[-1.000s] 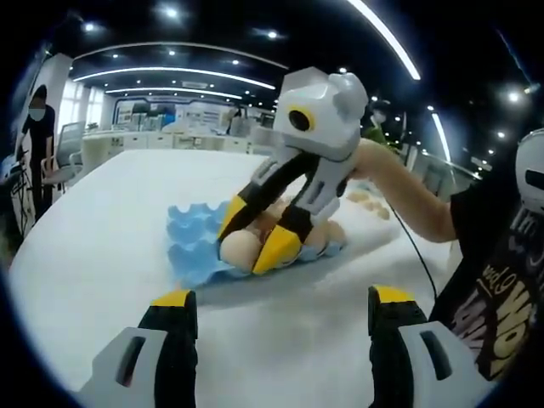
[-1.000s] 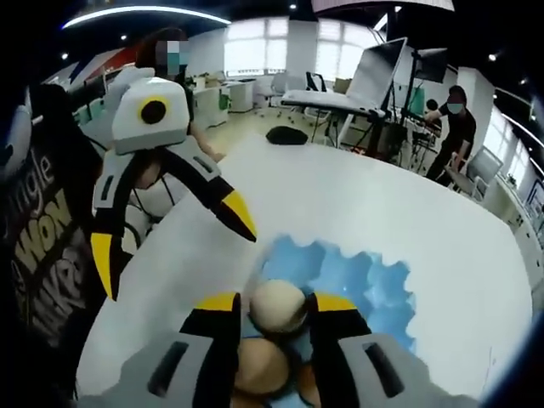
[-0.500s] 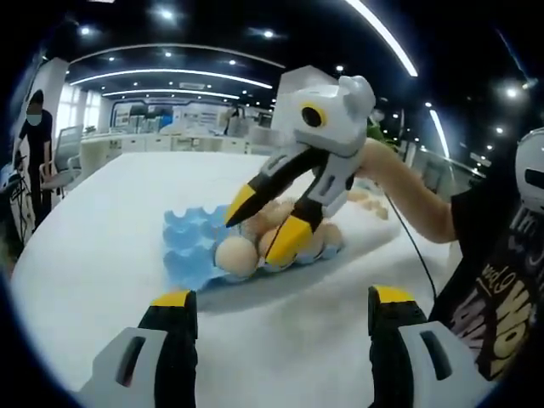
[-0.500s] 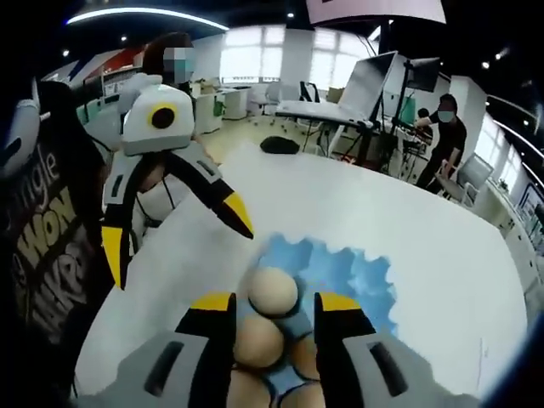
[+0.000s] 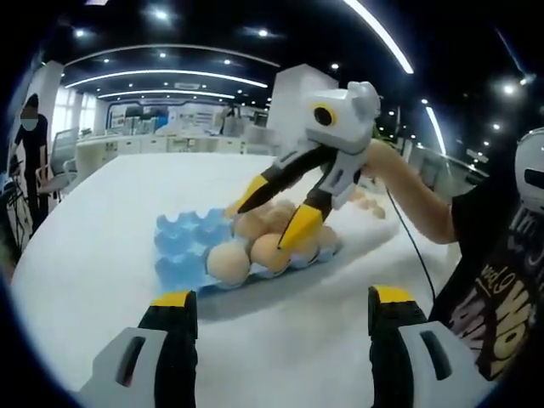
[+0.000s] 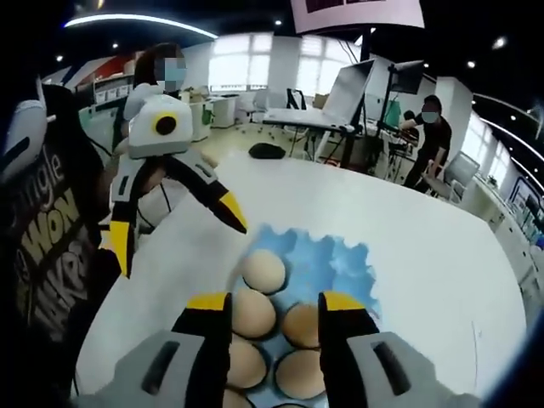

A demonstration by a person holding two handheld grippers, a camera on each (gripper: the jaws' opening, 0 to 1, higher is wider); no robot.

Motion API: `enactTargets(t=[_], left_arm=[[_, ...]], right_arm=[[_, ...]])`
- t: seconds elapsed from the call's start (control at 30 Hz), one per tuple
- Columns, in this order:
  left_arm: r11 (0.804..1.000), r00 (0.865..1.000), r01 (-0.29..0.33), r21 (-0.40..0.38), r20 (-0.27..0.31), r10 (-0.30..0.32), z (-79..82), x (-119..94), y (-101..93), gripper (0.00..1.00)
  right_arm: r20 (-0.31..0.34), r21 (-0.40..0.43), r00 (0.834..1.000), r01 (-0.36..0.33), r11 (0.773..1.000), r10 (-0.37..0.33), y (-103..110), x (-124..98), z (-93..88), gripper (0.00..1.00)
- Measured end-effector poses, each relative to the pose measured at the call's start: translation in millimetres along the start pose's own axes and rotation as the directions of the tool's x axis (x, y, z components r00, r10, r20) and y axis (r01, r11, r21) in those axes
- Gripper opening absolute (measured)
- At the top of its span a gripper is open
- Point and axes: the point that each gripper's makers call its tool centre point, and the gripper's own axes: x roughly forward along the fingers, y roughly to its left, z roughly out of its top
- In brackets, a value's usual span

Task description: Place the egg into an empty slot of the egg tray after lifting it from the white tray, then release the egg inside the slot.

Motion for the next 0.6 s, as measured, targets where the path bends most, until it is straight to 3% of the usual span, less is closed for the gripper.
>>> enactTargets(t=[0.6], left_arm=[[1.000, 1.000, 0.008, 0.005, -0.009, -0.008, 0.1, 5, 1.5, 0.84]], right_arm=[[0.033, 0.045, 0.994, 0.106, 0.993, -0.107, -17, -44, -17.1, 0.42]])
